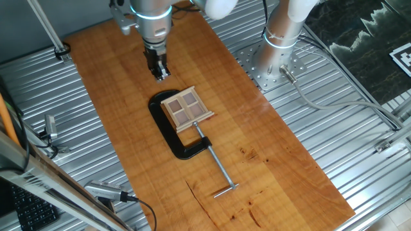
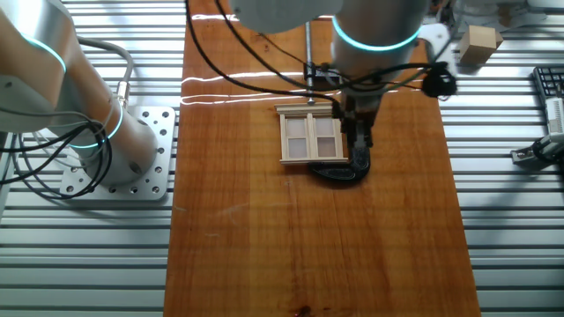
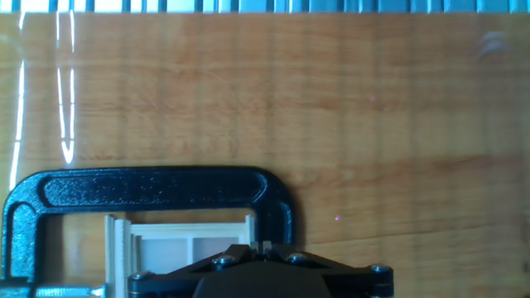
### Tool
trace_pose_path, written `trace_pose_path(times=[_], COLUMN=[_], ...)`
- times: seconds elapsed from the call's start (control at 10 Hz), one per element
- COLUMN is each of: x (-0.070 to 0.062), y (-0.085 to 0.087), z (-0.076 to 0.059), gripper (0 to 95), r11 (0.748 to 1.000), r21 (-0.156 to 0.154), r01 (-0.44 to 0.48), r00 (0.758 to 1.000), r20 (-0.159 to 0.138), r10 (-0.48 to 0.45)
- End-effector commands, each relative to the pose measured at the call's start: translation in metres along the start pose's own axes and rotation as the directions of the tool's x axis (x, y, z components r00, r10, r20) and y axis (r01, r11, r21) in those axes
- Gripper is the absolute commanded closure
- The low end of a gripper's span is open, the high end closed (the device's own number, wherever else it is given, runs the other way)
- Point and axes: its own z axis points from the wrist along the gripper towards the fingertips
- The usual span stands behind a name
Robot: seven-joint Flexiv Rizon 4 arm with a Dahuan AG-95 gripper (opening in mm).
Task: Open a sliding window
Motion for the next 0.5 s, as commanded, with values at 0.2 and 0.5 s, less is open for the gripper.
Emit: trace_pose_path(times=[0.2, 0.5], x=[0.006, 0.012], y=[0.011, 0.023], z=[0.008, 0.017], gripper=[95.0, 95.0], r11=[1.0, 0.999], r21=[0.0, 0.001], r01=[-0.023, -0.045], r00=[1.0, 0.999], r20=[-0.003, -0.03], r10=[0.023, 0.045])
